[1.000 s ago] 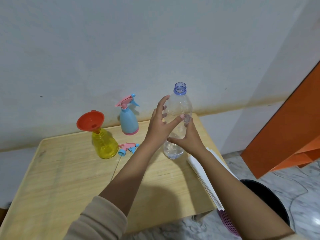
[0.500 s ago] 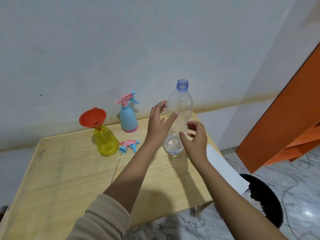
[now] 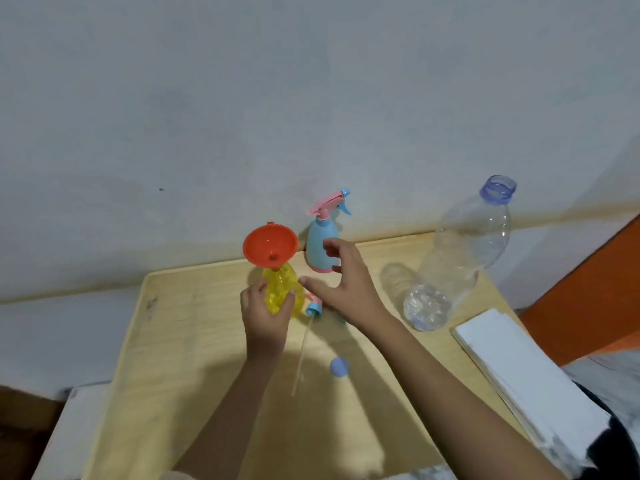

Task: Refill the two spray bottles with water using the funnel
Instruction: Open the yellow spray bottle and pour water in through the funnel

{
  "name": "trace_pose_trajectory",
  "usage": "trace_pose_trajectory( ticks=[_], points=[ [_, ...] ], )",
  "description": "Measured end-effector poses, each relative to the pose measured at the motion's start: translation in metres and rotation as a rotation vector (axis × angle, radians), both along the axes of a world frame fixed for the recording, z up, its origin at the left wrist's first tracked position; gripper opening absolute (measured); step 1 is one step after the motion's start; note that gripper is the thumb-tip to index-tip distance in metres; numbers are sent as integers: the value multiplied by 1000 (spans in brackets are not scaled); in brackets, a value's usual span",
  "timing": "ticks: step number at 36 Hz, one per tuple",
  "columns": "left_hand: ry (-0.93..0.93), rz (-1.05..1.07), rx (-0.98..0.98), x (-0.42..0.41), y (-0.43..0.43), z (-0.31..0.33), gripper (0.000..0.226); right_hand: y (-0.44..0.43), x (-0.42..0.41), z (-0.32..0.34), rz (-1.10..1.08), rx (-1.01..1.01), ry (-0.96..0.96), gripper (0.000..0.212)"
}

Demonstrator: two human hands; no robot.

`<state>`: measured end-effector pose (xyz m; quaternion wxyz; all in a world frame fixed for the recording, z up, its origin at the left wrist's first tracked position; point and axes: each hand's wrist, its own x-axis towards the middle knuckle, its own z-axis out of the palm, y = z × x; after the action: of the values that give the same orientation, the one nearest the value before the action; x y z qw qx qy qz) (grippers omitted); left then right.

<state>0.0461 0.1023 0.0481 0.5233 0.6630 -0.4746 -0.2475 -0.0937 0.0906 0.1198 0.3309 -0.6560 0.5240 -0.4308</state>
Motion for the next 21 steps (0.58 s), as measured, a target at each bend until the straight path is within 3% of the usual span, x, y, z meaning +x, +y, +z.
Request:
trace_pose_trajectory(
  ticks=[4,8,12,21],
  points=[
    [-11,-94,50,30,-22,-12,62,-23,33,3,48,100,53,89],
    [10,-244,55,43,-36,-16,52,-41,54,0,36,142,95,107],
    [85,-289,12,46,-44,-18,43,-45,63,0,4,124,103,102],
    [50,-338,-51,50,-47,-19,40,-44,68,4,-97,92,34,94]
  ],
)
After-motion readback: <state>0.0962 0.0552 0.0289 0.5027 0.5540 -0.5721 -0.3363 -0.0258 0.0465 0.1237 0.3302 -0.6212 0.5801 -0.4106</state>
